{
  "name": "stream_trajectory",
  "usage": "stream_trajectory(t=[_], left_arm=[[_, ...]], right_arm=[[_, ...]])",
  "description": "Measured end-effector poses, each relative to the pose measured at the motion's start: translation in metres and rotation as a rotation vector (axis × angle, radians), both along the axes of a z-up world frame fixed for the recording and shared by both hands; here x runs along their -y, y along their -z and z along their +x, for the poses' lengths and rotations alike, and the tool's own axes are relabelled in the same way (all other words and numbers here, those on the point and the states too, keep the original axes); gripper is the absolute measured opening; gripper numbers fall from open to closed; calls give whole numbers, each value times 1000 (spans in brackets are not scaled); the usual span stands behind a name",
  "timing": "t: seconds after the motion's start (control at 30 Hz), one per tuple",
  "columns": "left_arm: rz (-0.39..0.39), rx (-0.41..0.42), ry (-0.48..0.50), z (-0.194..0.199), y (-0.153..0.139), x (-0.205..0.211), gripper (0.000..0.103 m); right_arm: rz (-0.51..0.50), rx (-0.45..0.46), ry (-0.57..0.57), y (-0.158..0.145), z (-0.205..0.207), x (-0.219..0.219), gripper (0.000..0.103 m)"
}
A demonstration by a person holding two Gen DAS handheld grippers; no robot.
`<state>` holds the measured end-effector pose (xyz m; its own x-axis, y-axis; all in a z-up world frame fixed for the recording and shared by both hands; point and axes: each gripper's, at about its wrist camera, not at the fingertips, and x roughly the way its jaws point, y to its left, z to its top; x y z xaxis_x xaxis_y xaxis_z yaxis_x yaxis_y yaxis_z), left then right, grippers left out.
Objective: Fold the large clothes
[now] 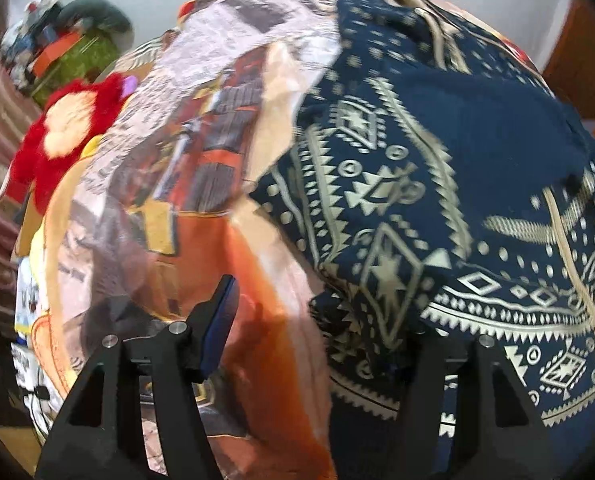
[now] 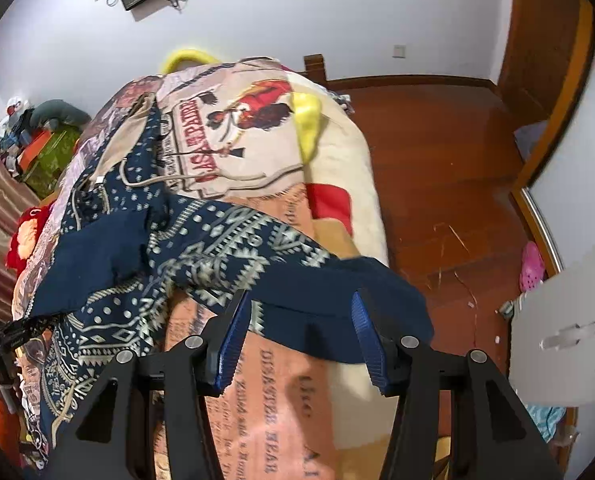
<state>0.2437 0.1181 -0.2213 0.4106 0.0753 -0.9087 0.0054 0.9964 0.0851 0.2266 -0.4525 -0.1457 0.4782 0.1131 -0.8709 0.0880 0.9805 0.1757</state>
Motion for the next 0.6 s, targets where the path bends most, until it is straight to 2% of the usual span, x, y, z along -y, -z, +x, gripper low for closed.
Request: stream_trajectory(t=[0.2,0.37,0.47,0.6], left_arm=[[-18,-29,61,1,0,19,61],[-131,9,110,-14,-26,17,61],[-146,67,81,-18,-49,4,66],[-190,89,-17,1,-58,-34,69]], right_arm=[[6,-11,13,6,-12,8,50],[-20,-6,-2,4,-17,3,50],[-18,4,-20,1,-16,-4,50],[-21,21,-61,-5,-11,-23,50]])
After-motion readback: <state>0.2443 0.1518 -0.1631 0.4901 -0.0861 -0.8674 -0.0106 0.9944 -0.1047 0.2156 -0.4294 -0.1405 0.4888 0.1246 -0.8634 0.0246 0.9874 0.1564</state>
